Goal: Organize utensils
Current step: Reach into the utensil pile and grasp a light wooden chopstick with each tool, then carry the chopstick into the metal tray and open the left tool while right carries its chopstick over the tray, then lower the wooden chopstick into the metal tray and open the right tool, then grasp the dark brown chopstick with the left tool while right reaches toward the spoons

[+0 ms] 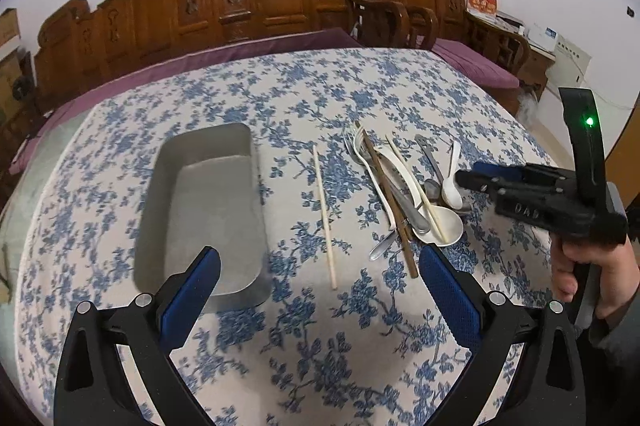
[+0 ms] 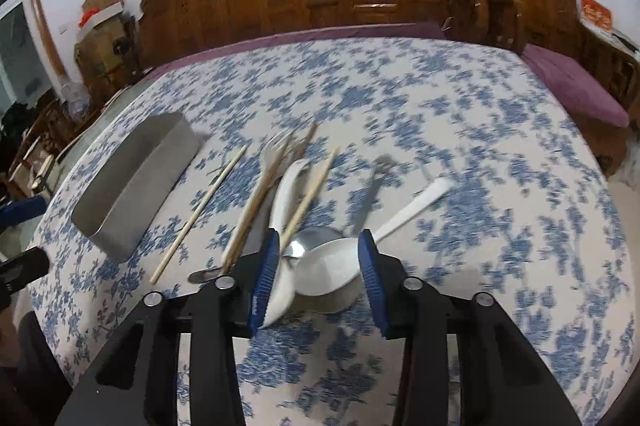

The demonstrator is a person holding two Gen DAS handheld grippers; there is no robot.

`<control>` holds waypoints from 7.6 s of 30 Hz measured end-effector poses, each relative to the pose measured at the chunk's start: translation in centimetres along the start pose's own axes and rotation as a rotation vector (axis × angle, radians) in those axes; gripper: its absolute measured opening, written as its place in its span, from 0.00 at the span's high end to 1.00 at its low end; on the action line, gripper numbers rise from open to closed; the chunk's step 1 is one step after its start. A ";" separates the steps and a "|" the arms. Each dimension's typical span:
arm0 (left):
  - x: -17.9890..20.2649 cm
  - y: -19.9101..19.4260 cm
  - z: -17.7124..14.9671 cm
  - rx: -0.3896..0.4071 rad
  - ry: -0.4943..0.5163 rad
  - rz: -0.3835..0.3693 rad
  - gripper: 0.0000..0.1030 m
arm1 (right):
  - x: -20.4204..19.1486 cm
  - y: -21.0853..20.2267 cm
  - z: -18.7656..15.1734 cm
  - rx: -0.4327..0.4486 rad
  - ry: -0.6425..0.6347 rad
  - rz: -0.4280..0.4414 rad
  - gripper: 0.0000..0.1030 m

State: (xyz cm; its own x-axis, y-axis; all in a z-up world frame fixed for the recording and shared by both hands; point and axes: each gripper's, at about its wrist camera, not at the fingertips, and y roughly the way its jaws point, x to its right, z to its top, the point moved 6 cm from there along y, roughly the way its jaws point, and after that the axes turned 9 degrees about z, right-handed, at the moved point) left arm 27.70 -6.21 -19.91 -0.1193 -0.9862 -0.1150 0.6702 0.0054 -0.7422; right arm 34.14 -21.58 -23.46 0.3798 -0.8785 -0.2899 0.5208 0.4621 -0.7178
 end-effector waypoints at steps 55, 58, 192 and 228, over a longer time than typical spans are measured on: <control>3.4 13.0 0.3 -0.281 0.055 0.016 0.85 | 0.9 -1.0 0.1 0.027 0.025 -0.043 0.94; 3.5 12.9 0.3 -0.286 0.053 0.007 0.96 | 0.7 -1.0 -0.1 0.030 0.023 -0.046 0.94; -2.5 1.0 0.6 -0.080 0.002 -0.100 0.69 | -2.7 -2.2 0.5 0.060 -0.106 0.019 0.72; 9.1 10.2 -1.6 -0.250 0.062 -0.182 0.84 | 5.1 1.4 -0.7 -0.066 0.000 -0.126 0.72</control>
State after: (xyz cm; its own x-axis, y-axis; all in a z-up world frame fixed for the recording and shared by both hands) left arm 32.21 -14.90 -29.59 -0.2707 -0.9627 0.0005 0.4336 -0.1224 -0.8928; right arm 36.26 -25.49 -26.44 0.3147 -0.9289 -0.1950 0.5126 0.3392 -0.7888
